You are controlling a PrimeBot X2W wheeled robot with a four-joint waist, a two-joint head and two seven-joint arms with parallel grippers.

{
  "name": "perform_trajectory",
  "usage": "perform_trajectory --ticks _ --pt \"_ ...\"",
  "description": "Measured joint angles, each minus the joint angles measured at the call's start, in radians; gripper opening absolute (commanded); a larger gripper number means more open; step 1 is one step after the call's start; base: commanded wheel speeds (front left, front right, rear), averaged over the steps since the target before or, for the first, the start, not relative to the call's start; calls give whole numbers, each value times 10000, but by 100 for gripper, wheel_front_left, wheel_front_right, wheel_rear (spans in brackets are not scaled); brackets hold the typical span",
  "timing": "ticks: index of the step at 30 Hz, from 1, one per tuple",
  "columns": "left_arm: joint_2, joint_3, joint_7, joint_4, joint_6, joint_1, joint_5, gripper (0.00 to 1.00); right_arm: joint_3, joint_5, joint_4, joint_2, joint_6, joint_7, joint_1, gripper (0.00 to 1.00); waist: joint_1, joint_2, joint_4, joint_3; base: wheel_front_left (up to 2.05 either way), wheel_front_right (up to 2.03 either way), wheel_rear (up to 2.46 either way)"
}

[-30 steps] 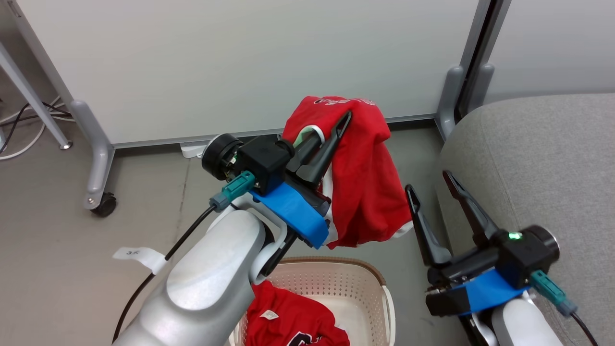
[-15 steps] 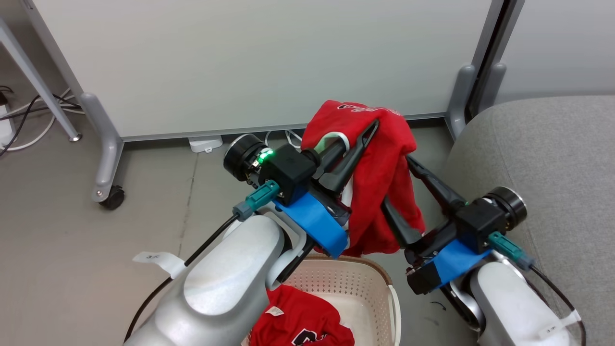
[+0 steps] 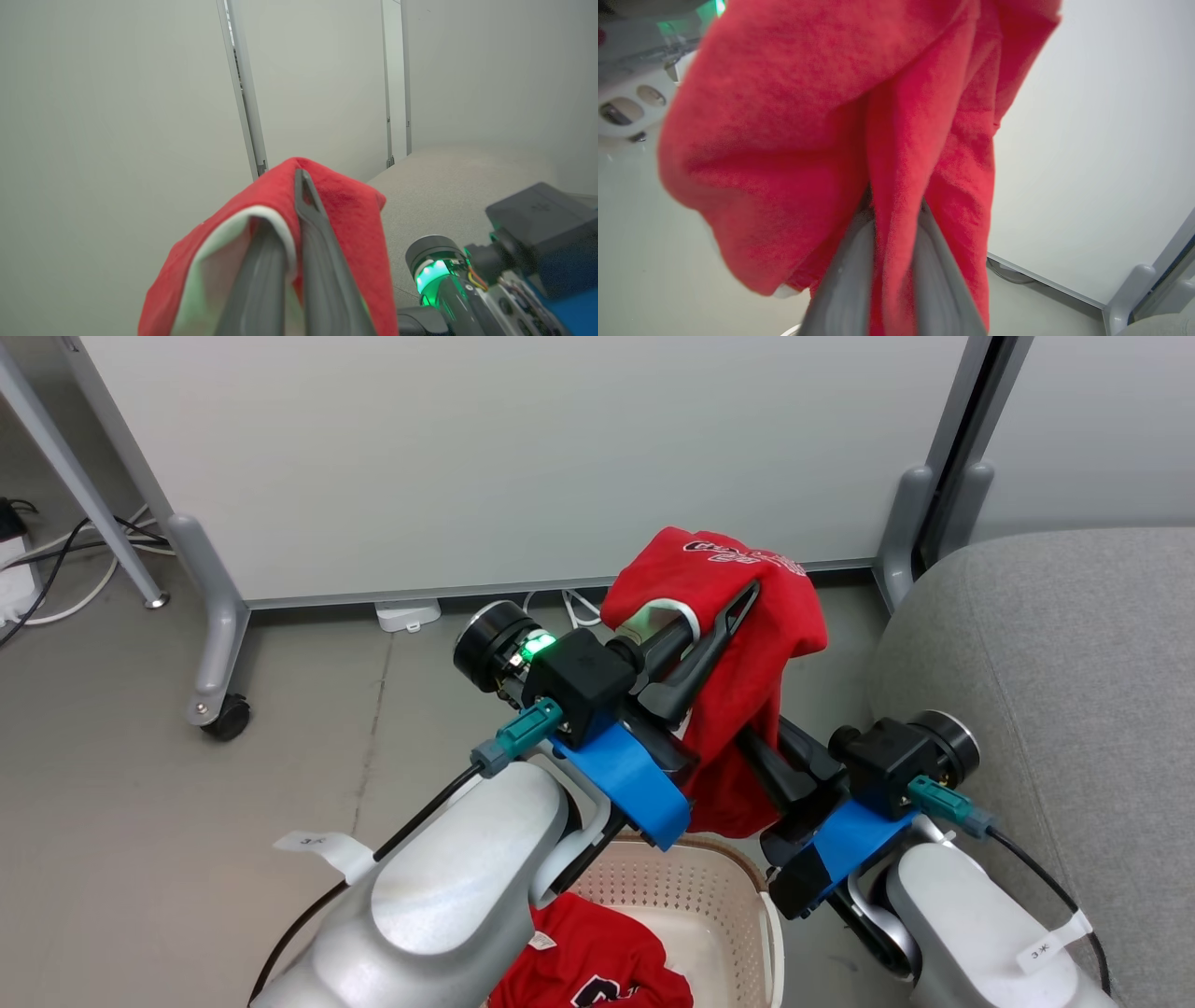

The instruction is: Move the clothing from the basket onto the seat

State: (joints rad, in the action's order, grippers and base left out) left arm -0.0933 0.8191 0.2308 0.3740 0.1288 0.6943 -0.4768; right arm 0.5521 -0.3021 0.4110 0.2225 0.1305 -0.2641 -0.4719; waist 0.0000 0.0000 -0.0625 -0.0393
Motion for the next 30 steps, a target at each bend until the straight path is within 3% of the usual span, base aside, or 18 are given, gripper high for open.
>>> perform_trajectory --ticks 23,24,25,26,30 --pt "-146 211 86 174 -13 -8 -86 0 -362 -86 -205 -176 0 0 314 0 0 0 64 133 0 0 0" --pt "-142 209 86 180 -21 -15 -130 6 -387 -86 -219 -178 0 0 335 0 1 0 59 134 0 0 0" --pt "-140 209 86 186 -25 -26 -171 80 -414 -86 -224 -182 0 0 361 0 0 0 55 133 0 0 0" --pt "-138 209 86 190 -67 -30 -167 100 -435 -84 -234 -186 0 0 369 0 0 0 51 130 0 0 0" --pt "-140 219 90 219 -105 -32 -161 100 -583 -84 -311 -217 0 0 391 0 0 0 38 112 0 0 0"
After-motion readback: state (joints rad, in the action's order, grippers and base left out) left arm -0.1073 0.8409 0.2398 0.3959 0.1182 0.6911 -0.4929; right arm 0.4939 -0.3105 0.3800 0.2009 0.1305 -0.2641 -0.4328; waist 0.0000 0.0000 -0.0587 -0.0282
